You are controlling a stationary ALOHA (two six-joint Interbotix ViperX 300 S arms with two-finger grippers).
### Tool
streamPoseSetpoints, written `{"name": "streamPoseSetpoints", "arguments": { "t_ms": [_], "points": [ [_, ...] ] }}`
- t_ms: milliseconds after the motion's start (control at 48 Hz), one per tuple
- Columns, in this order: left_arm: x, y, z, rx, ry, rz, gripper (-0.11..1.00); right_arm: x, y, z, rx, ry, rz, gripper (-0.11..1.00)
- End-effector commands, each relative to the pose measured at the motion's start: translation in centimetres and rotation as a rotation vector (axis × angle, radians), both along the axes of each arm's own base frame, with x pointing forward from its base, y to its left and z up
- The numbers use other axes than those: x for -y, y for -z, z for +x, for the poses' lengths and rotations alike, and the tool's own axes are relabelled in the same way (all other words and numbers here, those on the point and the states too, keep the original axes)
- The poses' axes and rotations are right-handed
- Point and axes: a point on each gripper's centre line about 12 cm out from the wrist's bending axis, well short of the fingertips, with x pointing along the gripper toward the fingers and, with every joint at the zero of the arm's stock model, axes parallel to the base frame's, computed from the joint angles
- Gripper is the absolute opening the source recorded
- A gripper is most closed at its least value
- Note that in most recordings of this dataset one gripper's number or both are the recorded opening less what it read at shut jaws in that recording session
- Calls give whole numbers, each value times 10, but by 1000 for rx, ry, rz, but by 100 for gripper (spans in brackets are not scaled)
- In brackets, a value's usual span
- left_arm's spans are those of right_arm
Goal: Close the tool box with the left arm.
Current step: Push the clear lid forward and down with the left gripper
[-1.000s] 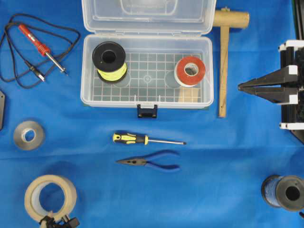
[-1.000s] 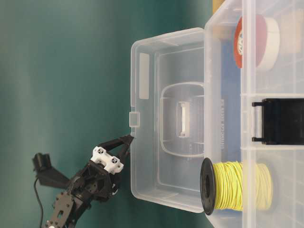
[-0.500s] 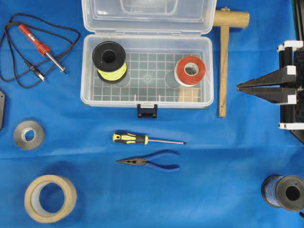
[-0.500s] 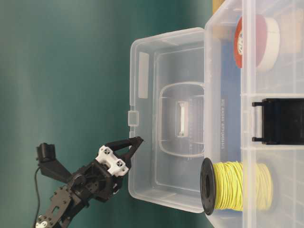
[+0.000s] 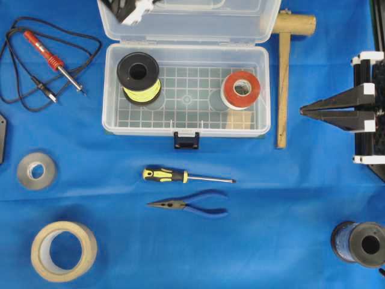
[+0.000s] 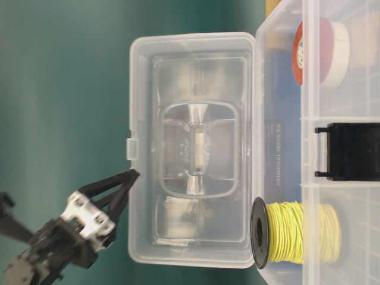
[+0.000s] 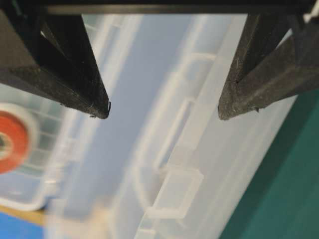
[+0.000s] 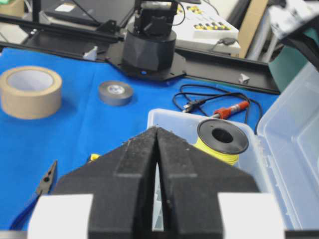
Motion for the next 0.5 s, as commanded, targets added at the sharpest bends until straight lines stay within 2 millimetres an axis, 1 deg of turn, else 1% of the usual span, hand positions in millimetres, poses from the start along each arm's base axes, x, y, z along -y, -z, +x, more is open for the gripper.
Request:
{"name": "streamPoseSetpoints", "arguments": {
  "t_ms": [0, 104, 271, 396, 479],
  "points": [
    [24, -11, -2, 26, 43, -5, 92, 0, -8, 2, 25, 0, -3, 0],
    [41, -10, -9, 31, 70, -16, 92, 0, -8, 2, 25, 0, -6, 0],
    [67, -4, -15, 29, 110, -51, 92, 0, -9, 2, 31, -1, -12, 0],
    [95, -2, -18, 39, 152, -91, 92, 0, -9, 2, 31, -1, -11, 0],
    [121, 0, -20, 43, 197, -129, 92, 0, -9, 2, 31, -1, -11, 0]
  ]
}}
